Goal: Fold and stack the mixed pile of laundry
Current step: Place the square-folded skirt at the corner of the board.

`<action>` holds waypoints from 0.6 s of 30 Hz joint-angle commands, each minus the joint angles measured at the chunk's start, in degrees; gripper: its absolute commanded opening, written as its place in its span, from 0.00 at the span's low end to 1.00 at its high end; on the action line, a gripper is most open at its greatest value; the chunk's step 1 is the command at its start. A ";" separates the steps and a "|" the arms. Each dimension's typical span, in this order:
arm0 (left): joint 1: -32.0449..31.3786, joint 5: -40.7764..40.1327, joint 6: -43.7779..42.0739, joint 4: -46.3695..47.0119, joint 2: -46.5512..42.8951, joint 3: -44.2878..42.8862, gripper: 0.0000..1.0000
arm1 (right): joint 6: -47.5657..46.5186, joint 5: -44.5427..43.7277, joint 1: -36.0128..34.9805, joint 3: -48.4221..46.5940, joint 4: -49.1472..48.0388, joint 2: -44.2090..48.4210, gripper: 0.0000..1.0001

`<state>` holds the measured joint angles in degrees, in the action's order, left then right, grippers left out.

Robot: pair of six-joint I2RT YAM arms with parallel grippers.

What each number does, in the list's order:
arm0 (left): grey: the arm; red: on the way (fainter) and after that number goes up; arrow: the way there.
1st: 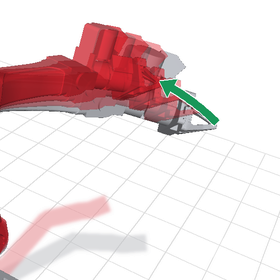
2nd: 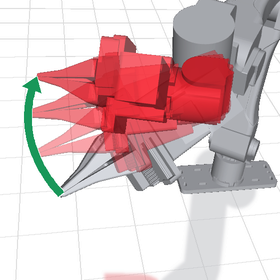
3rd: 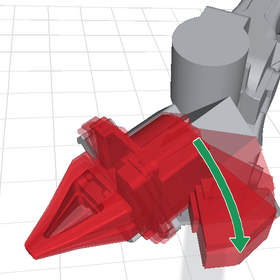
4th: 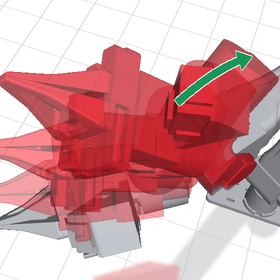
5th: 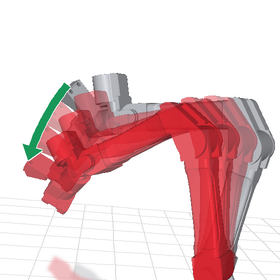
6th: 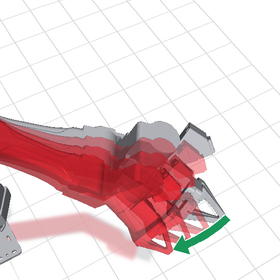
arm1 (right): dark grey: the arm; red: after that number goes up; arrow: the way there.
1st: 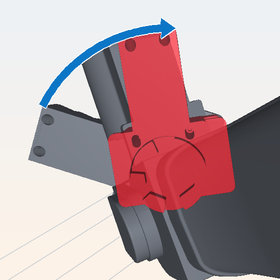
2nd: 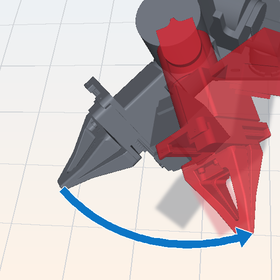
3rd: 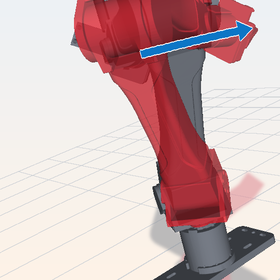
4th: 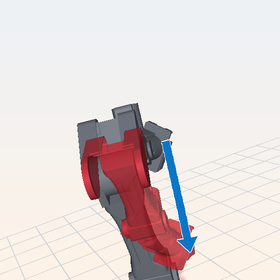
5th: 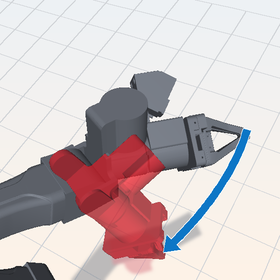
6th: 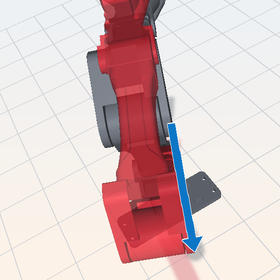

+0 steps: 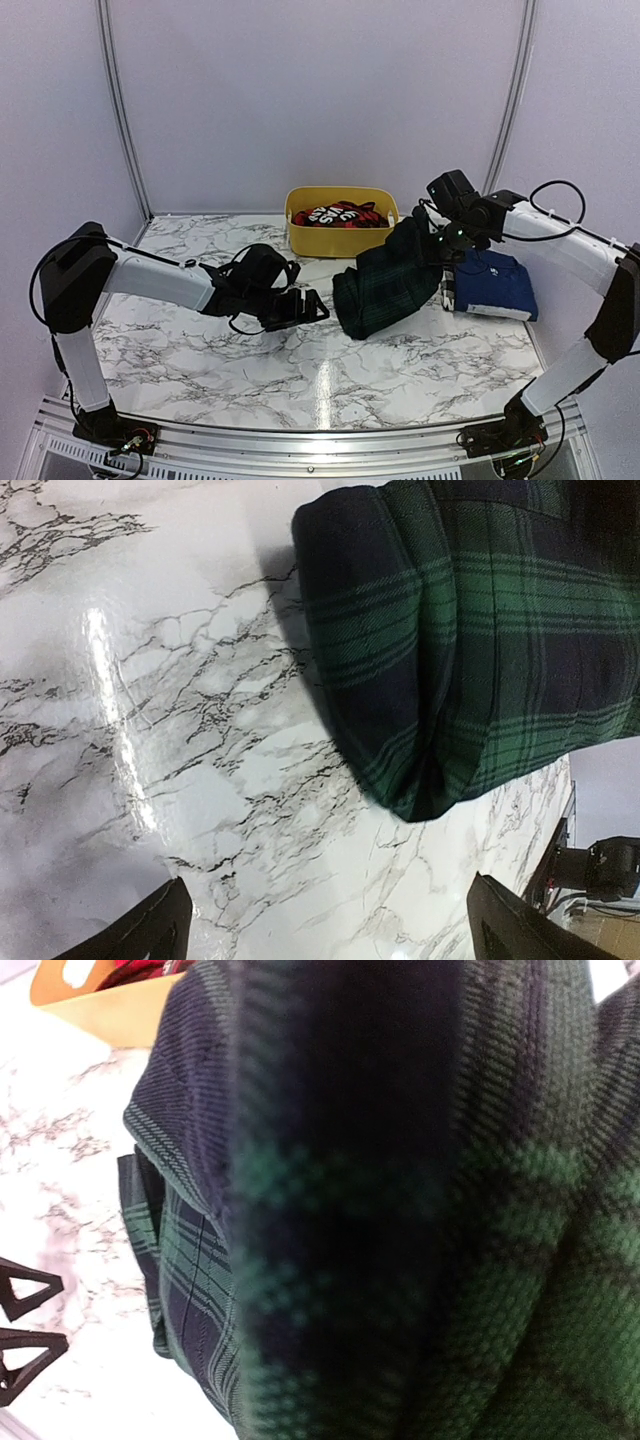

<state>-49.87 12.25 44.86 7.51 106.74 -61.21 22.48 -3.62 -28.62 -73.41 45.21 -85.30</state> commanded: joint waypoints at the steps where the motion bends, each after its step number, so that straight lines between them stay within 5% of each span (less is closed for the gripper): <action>1: 1.69 2.48 -2.57 -3.07 1.44 -1.68 0.99 | -3.50 -7.42 0.86 -7.07 7.12 0.08 0.00; 18: 7.09 10.20 -9.79 -4.87 3.10 -3.74 0.99 | -9.95 -14.24 5.76 -16.06 14.73 4.09 0.00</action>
<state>-43.86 19.92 37.80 4.62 108.60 -63.96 14.79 -14.20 -23.53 -84.25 59.48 -83.81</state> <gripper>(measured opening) 0.988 0.073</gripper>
